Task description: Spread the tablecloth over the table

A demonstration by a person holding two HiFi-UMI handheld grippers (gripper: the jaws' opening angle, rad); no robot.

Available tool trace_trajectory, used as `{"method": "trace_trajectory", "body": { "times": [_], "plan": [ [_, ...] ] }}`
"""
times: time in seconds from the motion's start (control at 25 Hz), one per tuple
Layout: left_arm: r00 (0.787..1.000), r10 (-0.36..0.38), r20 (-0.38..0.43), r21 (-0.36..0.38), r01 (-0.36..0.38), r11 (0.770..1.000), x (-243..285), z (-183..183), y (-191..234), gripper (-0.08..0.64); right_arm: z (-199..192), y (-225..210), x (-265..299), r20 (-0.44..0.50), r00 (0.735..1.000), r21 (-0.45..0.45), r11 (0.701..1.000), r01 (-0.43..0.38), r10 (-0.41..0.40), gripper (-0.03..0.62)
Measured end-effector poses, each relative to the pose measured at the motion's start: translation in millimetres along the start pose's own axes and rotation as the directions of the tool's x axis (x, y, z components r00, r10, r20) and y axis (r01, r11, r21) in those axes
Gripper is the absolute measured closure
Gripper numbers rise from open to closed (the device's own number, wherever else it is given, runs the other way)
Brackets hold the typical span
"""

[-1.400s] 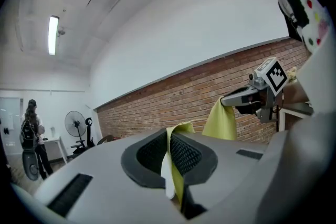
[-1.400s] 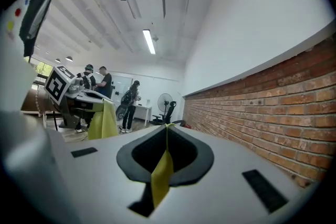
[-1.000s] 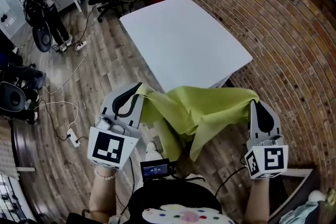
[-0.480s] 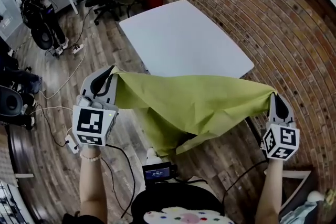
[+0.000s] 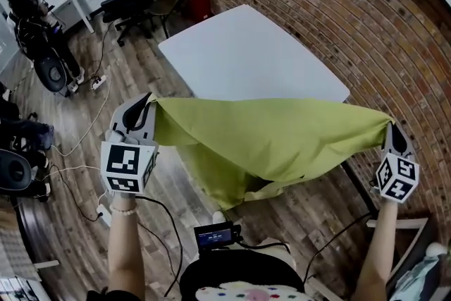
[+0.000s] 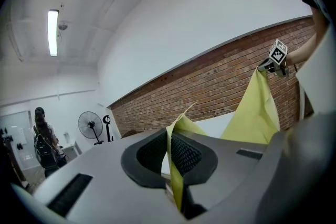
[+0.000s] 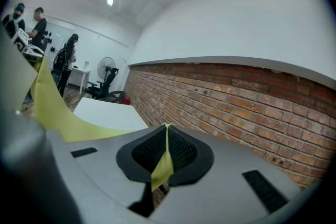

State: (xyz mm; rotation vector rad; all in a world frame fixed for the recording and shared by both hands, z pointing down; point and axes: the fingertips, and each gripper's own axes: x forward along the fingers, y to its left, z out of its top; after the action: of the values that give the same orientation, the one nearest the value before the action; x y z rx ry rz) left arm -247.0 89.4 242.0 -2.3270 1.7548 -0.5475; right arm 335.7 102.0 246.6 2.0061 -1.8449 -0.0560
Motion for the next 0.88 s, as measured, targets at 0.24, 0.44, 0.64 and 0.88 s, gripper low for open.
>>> {"method": "trace_trajectory", "body": {
  "times": [0.24,0.44,0.64,0.88],
  "plan": [
    [0.999,-0.033,0.006,0.006,0.033,0.999,34,-14,27,0.546,3,6,12,-0.038,0.997,-0.022,0.998,0.065,-0.066,0.558],
    [0.999,-0.032,-0.016,0.029,0.032,0.999,56,-26,39,0.546,-4,-15,26,-0.094,0.988,-0.074,0.991,0.114,-0.121,0.558],
    [0.998,-0.004,-0.069,0.075,0.009,0.997,76,-35,59,0.546,-11,-50,52,-0.144,0.974,-0.083,0.983,0.161,-0.172,0.558],
    [0.988,0.037,-0.148,0.075,-0.026,0.997,103,-45,67,0.546,-24,-63,94,-0.189,0.967,-0.124,0.981,0.147,-0.168,0.558]
  ]
}}
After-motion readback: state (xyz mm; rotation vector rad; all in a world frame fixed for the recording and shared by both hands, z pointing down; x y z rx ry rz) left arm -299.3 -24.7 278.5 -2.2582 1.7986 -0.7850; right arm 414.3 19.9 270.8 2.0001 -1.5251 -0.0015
